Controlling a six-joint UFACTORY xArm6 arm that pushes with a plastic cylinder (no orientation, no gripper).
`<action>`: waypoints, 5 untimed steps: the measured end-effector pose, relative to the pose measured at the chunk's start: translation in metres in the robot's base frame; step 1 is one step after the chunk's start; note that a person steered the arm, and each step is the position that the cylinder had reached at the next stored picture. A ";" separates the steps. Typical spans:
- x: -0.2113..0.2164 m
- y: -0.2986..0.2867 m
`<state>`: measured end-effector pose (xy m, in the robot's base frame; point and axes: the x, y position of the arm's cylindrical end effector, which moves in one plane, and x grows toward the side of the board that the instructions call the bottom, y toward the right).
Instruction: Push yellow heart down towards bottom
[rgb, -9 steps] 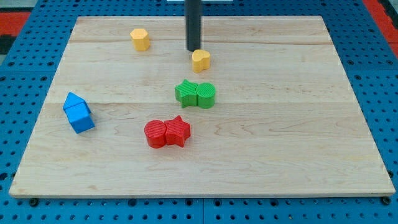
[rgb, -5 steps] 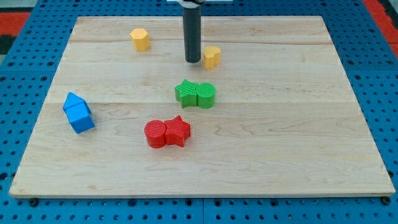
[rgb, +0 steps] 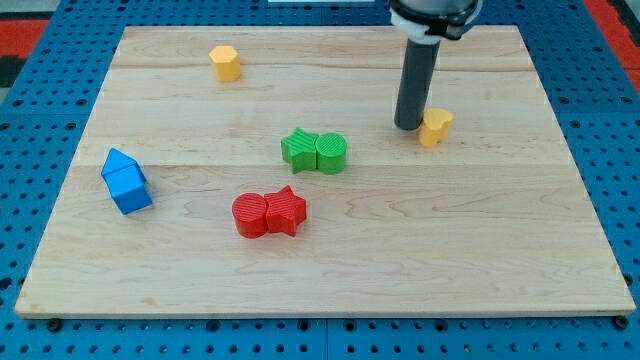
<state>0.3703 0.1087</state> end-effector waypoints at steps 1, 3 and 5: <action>-0.025 0.022; 0.020 0.040; 0.029 0.019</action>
<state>0.3990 0.1278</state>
